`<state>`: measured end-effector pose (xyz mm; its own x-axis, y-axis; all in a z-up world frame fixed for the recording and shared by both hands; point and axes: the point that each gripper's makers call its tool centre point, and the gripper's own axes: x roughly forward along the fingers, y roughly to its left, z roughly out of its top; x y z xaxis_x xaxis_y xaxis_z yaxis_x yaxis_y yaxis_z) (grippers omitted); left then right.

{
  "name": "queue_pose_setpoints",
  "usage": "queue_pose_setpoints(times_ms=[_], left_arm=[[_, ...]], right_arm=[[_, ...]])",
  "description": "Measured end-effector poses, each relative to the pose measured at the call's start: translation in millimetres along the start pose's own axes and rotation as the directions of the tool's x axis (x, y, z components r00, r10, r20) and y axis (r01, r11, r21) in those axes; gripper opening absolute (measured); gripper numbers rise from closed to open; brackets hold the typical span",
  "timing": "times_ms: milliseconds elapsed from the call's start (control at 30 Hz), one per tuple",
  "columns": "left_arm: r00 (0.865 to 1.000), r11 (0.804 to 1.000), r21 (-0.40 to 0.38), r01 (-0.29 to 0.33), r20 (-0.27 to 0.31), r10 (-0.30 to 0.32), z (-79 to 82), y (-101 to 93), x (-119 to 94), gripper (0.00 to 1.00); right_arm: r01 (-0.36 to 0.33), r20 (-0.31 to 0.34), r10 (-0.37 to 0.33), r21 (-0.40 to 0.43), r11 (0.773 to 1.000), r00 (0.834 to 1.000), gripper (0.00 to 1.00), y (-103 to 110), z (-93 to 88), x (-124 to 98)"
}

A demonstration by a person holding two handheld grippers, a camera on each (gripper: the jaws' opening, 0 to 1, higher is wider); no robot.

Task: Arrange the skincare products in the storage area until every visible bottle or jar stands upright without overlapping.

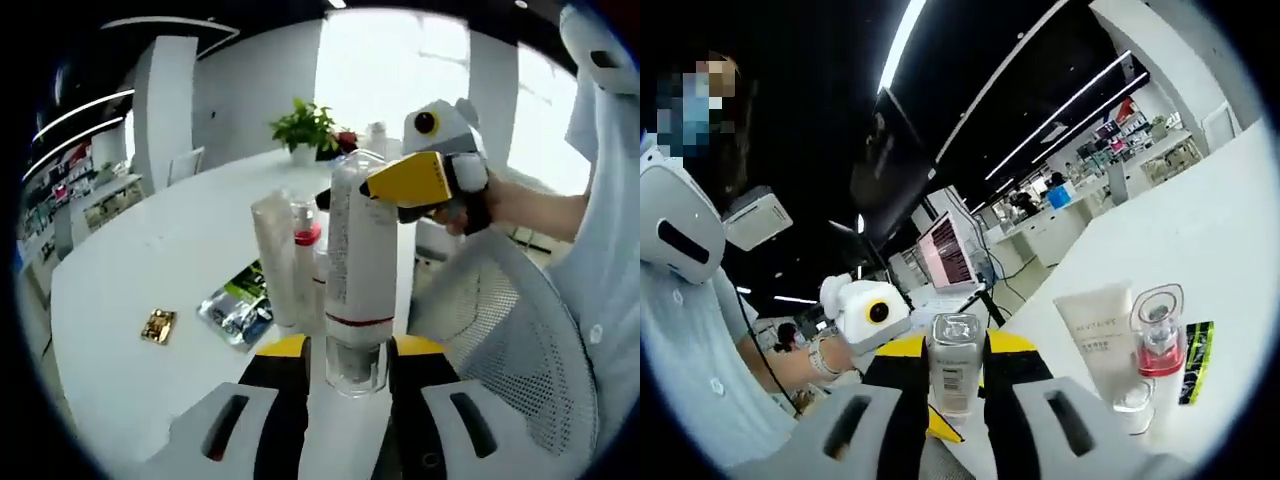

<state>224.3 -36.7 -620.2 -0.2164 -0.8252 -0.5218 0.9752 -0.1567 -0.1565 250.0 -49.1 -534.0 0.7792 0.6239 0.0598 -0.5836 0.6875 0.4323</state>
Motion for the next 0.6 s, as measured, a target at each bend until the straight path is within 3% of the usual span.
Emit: queue_pose_setpoints(times_ms=[67,133,300,400,600], left_arm=[[0.998,0.998,-0.009,0.058,-0.004,-0.058,-5.0,3.9,-3,0.25],[0.996,0.997,-0.005,0.082,-0.017,-0.082,-7.6,5.2,-2,0.26],[0.993,0.994,-0.010,0.111,-0.045,-0.112,-10.9,-1.2,3,0.21],[0.990,0.995,0.042,0.088,-0.117,-0.082,-20.3,0.6,4,0.20],[0.983,0.993,0.108,0.056,-0.179,-0.036,-27.5,9.8,0,0.20]], right_arm=[[-0.021,-0.026,0.020,-0.038,0.999,0.999,0.19,4,-1.7,1],[-0.057,-0.043,0.054,-0.072,0.996,0.998,0.19,9,-2.4,2],[-0.045,-0.067,0.041,-0.064,0.997,0.997,0.19,5,-6.1,0],[-0.028,-0.102,0.022,-0.056,0.998,0.995,0.20,0,-16.9,-4],[0.013,-0.154,-0.021,-0.054,0.998,0.988,0.21,-11,-27.7,-6]])
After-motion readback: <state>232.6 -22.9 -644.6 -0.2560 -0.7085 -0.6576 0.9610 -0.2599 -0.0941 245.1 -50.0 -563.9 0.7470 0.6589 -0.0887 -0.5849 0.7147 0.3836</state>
